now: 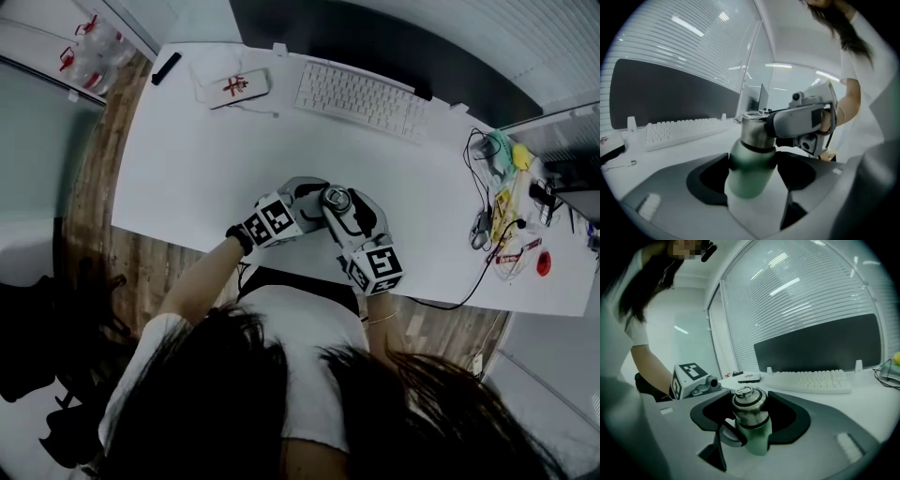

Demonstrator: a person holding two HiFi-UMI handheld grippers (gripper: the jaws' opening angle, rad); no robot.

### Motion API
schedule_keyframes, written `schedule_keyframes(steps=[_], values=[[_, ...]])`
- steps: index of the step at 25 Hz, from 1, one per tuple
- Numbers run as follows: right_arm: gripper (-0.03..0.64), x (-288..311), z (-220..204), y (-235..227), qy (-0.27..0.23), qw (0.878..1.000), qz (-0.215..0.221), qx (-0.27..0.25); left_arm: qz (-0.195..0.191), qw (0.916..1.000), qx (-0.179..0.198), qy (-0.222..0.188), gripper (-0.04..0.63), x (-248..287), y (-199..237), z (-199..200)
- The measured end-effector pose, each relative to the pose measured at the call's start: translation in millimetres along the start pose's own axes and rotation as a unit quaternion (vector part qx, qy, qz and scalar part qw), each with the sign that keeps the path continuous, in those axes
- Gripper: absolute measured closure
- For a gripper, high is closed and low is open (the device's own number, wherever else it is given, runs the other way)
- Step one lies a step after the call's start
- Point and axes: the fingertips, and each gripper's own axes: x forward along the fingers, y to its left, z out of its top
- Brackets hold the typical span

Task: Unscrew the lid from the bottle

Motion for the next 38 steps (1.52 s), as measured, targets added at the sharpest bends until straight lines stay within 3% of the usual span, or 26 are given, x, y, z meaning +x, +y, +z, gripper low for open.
schedule_keyframes(steps=[5,10,21,23,25,27,30,33,36,38], values=[[0.37,-1,-2,7,0.03,0.993,0.106,-0.036,-0.05,0.9985,0.019,0.012,0.218,-2,-5,1],[0.37,-2,-2,10,0.054,0.974,0.209,-0.061,-0.11,0.9921,0.048,0.036,0.218,-1,-7,0],[0.371,-3,-7,19,0.132,0.902,0.396,-0.112,-0.218,0.965,0.112,0.093,0.221,-2,-11,-4],[0.371,-3,-8,20,0.149,0.887,0.42,-0.119,-0.231,0.9602,0.121,0.1,0.221,-2,-12,-4],[0.371,-2,-8,20,0.161,0.88,0.43,-0.117,-0.235,0.9581,0.127,0.104,0.221,-2,-11,-4],[0.37,-1,-7,18,0.164,0.884,0.424,-0.113,-0.23,0.9595,0.126,0.103,0.221,-2,-10,-3],[0.37,-4,-7,15,0.162,0.901,0.392,-0.088,-0.211,0.9662,0.115,0.094,0.222,-2,-10,-3],[0.367,-12,-3,12,0.136,0.931,0.335,-0.039,-0.181,0.9749,0.098,0.084,0.222,-3,-11,-4],[0.359,-19,9,3,0.079,0.967,0.242,0.014,-0.144,0.9837,0.079,0.073,0.222,-3,-11,-5],[0.359,-21,14,0,0.047,0.982,0.179,0.041,-0.115,0.989,0.065,0.066,0.222,-3,-10,-5]])
